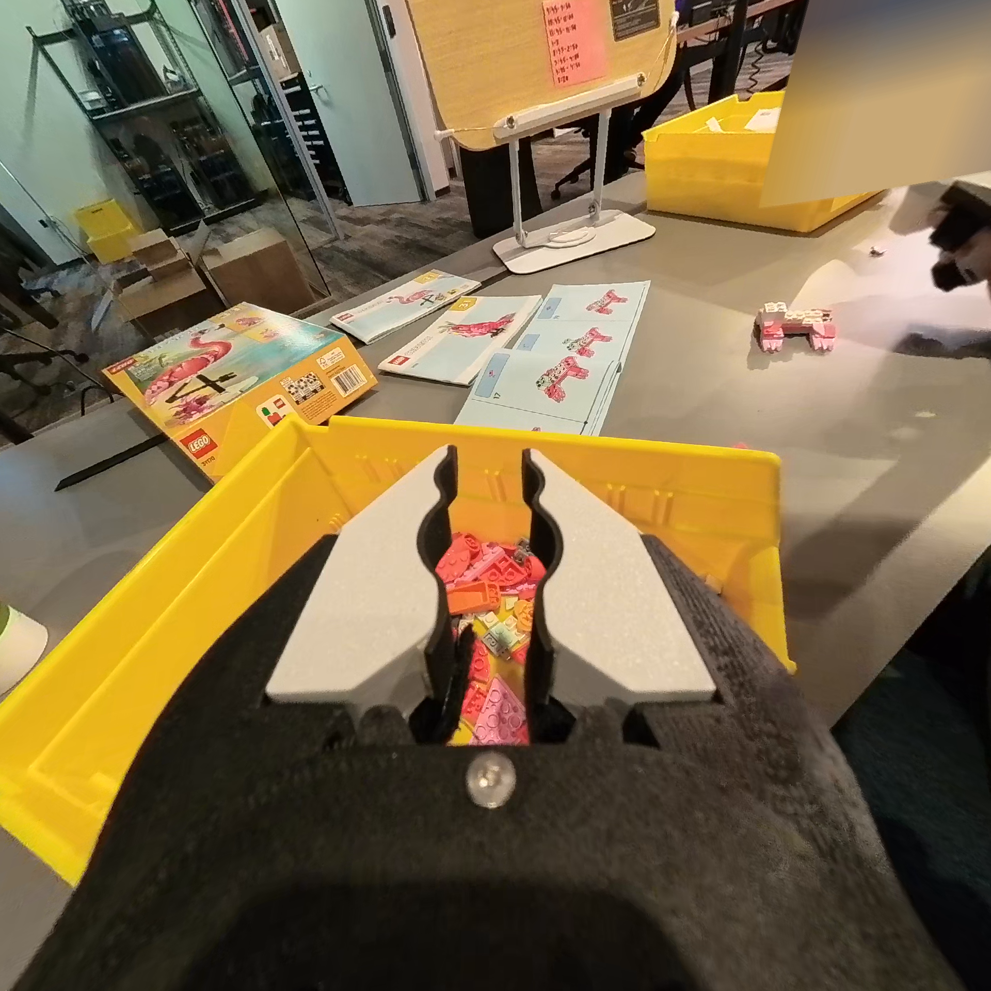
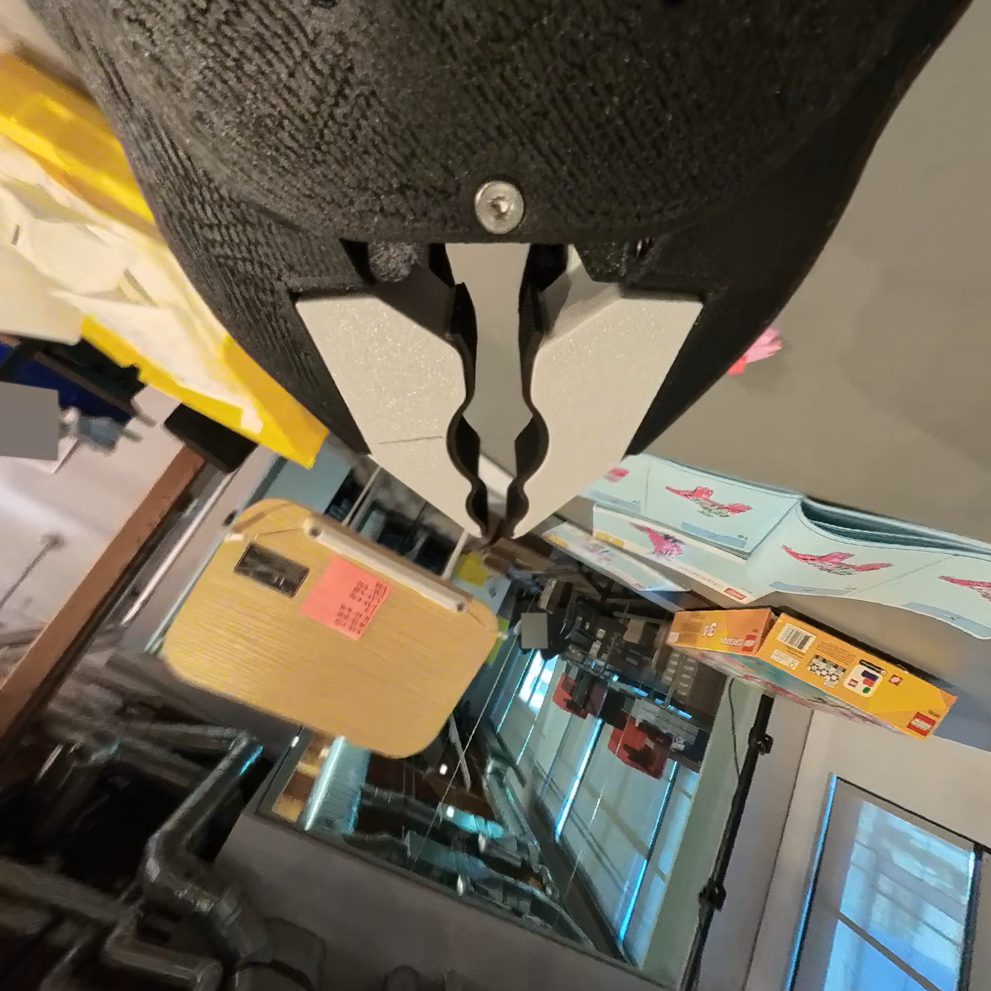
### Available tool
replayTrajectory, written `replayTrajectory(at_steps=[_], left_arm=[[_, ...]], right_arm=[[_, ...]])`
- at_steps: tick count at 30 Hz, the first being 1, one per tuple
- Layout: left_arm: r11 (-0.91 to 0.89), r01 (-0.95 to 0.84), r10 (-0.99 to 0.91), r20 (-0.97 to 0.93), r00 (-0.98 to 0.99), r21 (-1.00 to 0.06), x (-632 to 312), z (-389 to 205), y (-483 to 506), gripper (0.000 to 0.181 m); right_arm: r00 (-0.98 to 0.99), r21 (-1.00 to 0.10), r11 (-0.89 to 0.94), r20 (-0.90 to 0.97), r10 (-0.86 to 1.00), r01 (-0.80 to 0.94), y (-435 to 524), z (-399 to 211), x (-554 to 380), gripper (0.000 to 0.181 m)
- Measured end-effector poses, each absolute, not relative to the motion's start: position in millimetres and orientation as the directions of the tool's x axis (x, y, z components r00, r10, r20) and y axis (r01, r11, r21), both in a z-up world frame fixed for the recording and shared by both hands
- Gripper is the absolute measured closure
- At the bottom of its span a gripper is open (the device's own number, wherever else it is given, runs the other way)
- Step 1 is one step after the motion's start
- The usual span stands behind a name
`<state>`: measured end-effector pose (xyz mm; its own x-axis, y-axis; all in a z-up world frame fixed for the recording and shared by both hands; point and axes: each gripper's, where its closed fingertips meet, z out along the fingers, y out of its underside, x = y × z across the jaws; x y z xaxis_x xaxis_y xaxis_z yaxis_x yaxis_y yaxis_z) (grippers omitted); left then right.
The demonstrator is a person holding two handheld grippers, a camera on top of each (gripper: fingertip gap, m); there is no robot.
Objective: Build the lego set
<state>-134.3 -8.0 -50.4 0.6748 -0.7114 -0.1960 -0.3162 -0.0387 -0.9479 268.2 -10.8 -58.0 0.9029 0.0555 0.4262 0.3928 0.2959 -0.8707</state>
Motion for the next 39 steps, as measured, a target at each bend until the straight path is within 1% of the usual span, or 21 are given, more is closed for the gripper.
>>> replayTrajectory(at_steps=[3, 5, 8, 10, 12, 15, 17, 18, 22, 26, 30, 35, 37, 39], left_arm=[[-0.035, -0.306, -0.712, -0.191, 0.676, -0.951, -134.9, -48.8, -8.3, 0.158], [-0.037, -0.308, -0.713, -0.191, 0.675, -0.951, -134.7, -49.2, -8.3, 0.158], [-0.037, -0.315, -0.712, -0.196, 0.674, -0.948, -134.3, -50.3, -8.1, 0.158], [-0.038, -0.315, -0.710, -0.196, 0.676, -0.948, -134.5, -50.2, -7.7, 0.158], [-0.038, -0.311, -0.709, -0.194, 0.678, -0.950, -134.7, -49.6, -7.5, 0.158], [-0.037, -0.310, -0.709, -0.194, 0.678, -0.950, -134.8, -49.6, -7.4, 0.158], [-0.038, -0.312, -0.709, -0.195, 0.678, -0.949, -134.6, -49.8, -7.5, 0.158], [-0.039, -0.312, -0.709, -0.194, 0.678, -0.949, -134.6, -49.9, -7.3, 0.158], [-0.037, -0.310, -0.710, -0.193, 0.677, -0.950, -134.3, -49.4, -7.5, 0.158], [-0.033, -0.308, -0.711, -0.194, 0.676, -0.951, -134.1, -48.9, -7.8, 0.158], [-0.033, -0.308, -0.711, -0.194, 0.676, -0.951, -133.9, -48.8, -7.9, 0.158], [-0.029, -0.307, -0.710, -0.197, 0.676, -0.951, -133.8, -48.2, -8.1, 0.158], [-0.028, -0.304, -0.710, -0.195, 0.677, -0.952, -133.8, -47.6, -8.0, 0.158], [-0.029, -0.301, -0.712, -0.192, 0.676, -0.953, -133.7, -47.4, -8.2, 0.158]], right_arm=[[0.934, -0.958, 0.099, 0.285, 0.214, 0.269, -9.7, -83.2, 267.6, 0.161], [0.936, -0.978, -0.058, 0.176, 0.306, 0.203, -11.7, -105.9, 263.5, 0.154], [0.919, -0.951, -0.246, 0.080, 0.385, 0.186, -18.8, -135.6, 254.4, 0.154], [0.905, -0.914, -0.339, 0.066, 0.420, 0.225, -23.1, -152.1, 248.9, 0.154], [0.889, -0.877, -0.391, 0.083, 0.450, 0.279, -27.0, -163.5, 244.4, 0.153], [0.859, -0.844, -0.393, 0.142, 0.493, 0.365, -33.0, -170.9, 237.5, 0.144], [0.842, -0.832, -0.379, 0.178, 0.509, 0.405, -37.1, -172.9, 233.5, 0.134], [0.840, -0.831, -0.375, 0.185, 0.510, 0.410, -38.8, -172.9, 232.3, 0.129], [0.860, -0.852, -0.377, 0.150, 0.488, 0.363, -42.4, -169.8, 234.2, 0.121], [0.872, -0.865, -0.377, 0.129, 0.472, 0.332, -42.1, -165.6, 237.3, 0.120], [0.862, -0.885, -0.358, 0.089, 0.499, 0.298, -39.9, -155.9, 221.5, 0.120], [0.781, -0.953, -0.270, -0.062, 0.621, 0.140, -31.0, -127.9, 157.1, 0.123], [0.739, -0.967, -0.224, -0.061, 0.671, 0.124, -26.2, -118.7, 129.1, 0.124], [0.710, -0.981, -0.148, -0.015, 0.704, 0.126, -19.6, -108.7, 105.2, 0.126]])
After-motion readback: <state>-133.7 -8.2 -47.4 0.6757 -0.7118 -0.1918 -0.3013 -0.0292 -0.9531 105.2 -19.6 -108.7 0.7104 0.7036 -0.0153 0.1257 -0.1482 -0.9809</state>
